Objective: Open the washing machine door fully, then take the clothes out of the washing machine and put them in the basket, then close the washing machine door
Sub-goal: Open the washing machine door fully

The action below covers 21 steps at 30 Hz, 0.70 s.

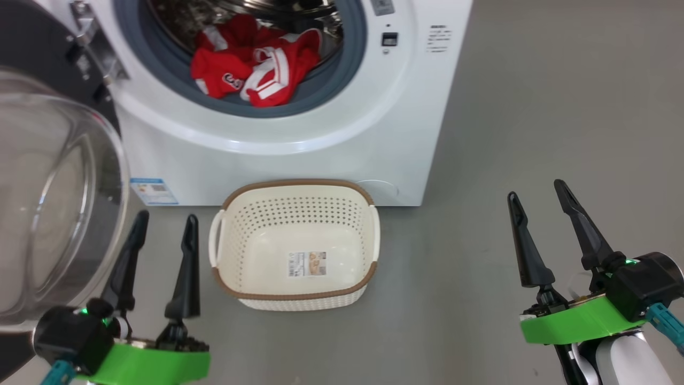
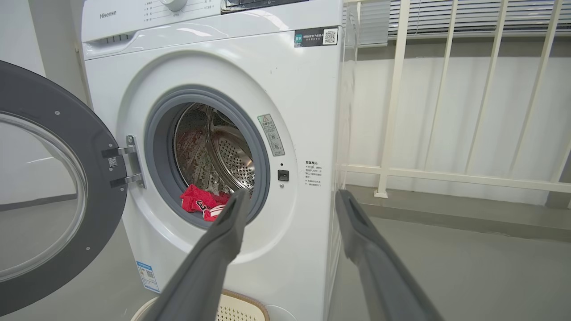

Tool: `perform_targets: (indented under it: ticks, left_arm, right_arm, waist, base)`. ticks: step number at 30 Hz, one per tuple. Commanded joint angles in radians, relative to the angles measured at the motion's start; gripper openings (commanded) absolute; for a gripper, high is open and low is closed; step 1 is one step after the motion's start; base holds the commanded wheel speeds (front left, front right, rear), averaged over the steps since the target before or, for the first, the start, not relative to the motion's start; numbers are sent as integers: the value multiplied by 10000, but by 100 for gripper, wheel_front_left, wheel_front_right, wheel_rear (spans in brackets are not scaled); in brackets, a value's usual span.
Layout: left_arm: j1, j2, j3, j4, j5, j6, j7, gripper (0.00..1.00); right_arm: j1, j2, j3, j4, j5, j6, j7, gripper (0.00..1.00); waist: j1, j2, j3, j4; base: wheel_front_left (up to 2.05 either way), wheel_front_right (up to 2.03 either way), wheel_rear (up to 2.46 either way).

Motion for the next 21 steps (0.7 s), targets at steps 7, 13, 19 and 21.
perform_targets:
  ticks: [7,13,19,21]
  left_arm:
    - [576,133,495,-272,35,69,-49,100]
    - [931,215,508,-261,-92,43,-49,100]
    - [1366,347,534,-448,-54,34,-49,100]
    - [1526,369,546,-509,-8,42,-49,100]
  right_arm:
    - [213,7,-15,-474,103,63,-62,100]
    - [484,7,-44,-534,27,63,-62,100]
    - [920,7,-87,-676,24,63,-62,100]
    - [1073,7,-121,-709,47,63,-62,100]
  waist:
    - [0,-1,-236,-681]
    - [0,-1,-442,-938]
    - [0,-1,-746,-1109]
    - [0,-1,-811,-1144]
  base:
    - [0,0,0]
    - [0,0,0]
    - [0,0,0]
    - [0,0,0]
